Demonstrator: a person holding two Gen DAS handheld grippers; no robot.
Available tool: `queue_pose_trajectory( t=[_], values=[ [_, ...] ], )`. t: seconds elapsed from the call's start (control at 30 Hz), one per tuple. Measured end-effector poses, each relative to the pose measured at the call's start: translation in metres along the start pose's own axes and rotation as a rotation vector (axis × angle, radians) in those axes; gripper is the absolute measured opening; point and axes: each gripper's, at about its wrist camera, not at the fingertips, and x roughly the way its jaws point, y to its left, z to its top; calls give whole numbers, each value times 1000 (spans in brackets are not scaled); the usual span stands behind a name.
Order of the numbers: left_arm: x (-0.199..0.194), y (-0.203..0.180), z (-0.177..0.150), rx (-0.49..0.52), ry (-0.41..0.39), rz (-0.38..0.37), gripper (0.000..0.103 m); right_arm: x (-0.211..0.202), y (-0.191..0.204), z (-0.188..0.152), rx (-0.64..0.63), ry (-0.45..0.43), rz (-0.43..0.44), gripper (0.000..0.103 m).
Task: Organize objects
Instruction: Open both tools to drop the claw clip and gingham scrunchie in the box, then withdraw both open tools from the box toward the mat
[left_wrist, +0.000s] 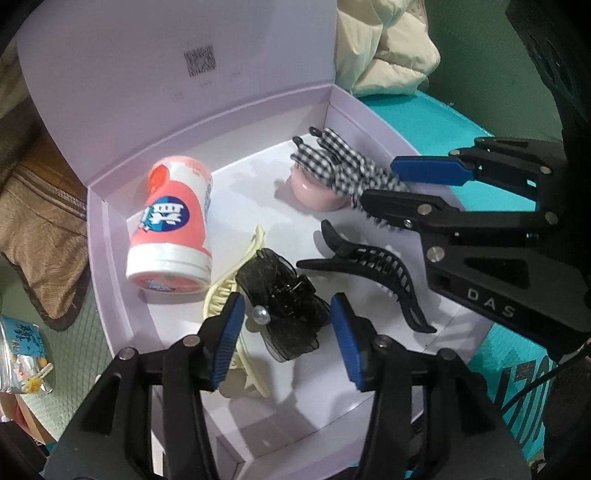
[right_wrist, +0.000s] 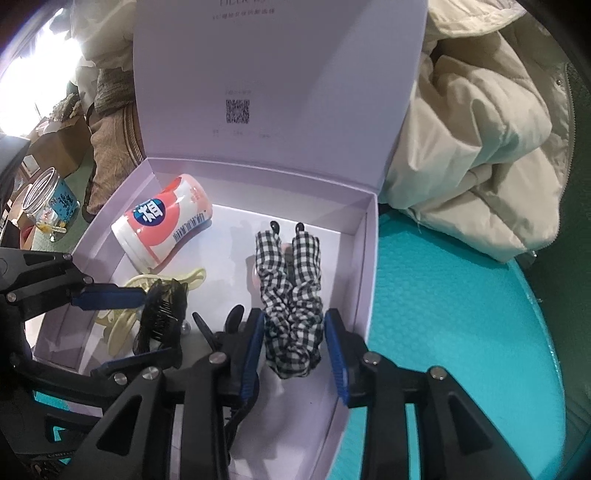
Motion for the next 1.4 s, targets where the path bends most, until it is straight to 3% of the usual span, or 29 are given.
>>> queue_pose_trajectory(
  t=[0.2, 0.63, 0.93, 1.1, 1.4],
  values=[
    [-20, -3, 7, -4, -35, 11, 56, -21, -3, 1, 0, -30, -12, 38],
    [-63, 14, 17, -26, -117, 28, 57, -71, 1, 3, -1, -105, -41, 39],
    [-103, 11, 3, -43, -158, 39, 58, -104, 4, -5, 15, -156, -47, 42],
    [-122, 4, -2, -29, -193, 59, 65, -120, 4, -13, 31, -175, -48, 48],
    [-142, -11, -17, -10, -227, 66, 68, -145, -1, -35, 74, -201, -68, 51]
  ],
)
